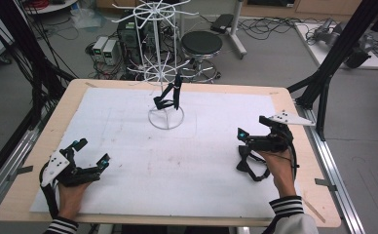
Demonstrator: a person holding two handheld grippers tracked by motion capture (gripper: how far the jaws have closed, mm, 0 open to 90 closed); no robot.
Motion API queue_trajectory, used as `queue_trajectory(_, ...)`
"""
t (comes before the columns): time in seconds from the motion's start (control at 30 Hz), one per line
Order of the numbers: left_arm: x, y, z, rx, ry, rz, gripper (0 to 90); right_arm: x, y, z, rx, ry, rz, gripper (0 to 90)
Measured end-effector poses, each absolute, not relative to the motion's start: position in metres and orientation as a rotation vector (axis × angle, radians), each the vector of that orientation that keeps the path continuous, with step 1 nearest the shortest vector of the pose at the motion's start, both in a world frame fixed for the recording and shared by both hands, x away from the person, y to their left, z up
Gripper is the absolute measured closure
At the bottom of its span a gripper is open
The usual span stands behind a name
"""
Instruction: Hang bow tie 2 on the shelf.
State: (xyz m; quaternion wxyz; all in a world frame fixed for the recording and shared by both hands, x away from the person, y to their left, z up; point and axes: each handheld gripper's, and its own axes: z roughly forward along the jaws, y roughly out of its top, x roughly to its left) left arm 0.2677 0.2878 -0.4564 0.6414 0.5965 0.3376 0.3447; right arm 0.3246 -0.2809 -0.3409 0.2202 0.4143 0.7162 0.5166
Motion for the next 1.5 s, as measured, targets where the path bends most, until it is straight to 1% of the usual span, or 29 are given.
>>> queue_trajectory(0.4, 0.267, 0.288, -0.456, 1.358, 0.768, 0.787, 1.7, 0.321, -0.272, -0.345, 1.298, 2.014, 1.328, 1.5)
queue_trajectory(0.7, 0.267, 0.288, -0.457, 1.360, 0.764, 0.792, 1.7, 0.319, -0.270, -0.356, 1.418, 2.058, 1.218, 1.6)
queue_trajectory(0.8, 0.267, 0.288, -0.457, 1.359, 0.764, 0.792, 1.7, 0.318, -0.271, -0.360, 1.460, 2.060, 1.188, 4.3)
queue_trajectory(0.97, 0.267, 0.288, -0.457, 1.360, 0.763, 0.792, 1.7, 0.315, -0.270, -0.366, 1.482, 2.073, 1.139, 4.4)
queue_trajectory(1.27, 0.267, 0.288, -0.457, 1.360, 0.762, 0.794, 1.7, 0.311, -0.273, -0.374, 1.620, 2.060, 1.121, 5.1)
queue_trajectory(1.5, 0.267, 0.288, -0.457, 1.354, 0.765, 0.789, 1.7, 0.310, -0.278, -0.381, 1.692, 2.042, 1.116, 7.7)
